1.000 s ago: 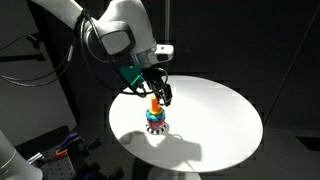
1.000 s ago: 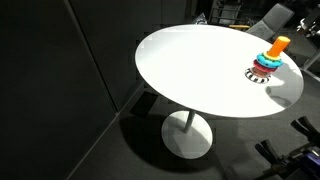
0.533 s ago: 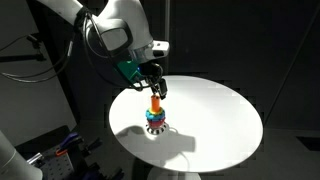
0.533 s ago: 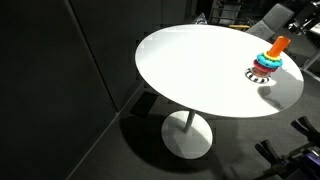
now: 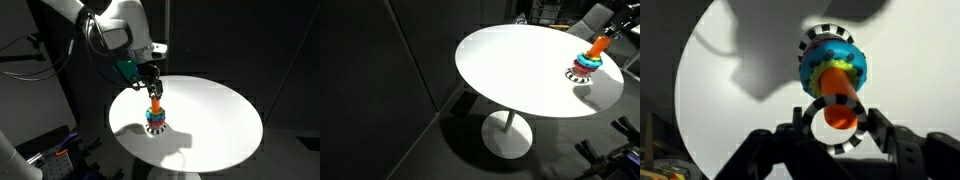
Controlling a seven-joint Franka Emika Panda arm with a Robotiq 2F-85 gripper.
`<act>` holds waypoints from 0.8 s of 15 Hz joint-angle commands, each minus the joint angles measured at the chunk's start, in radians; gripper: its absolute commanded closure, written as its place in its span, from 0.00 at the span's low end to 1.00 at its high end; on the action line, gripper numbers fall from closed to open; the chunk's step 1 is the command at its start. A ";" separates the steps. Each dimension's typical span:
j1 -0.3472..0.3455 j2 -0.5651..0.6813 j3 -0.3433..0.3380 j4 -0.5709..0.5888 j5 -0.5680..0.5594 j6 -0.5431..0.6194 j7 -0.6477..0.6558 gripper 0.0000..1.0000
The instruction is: Pick up the black and white ring from the table and put it on the stack of rings
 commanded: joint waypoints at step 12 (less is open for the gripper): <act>0.011 0.091 0.017 0.067 0.087 -0.018 -0.056 0.59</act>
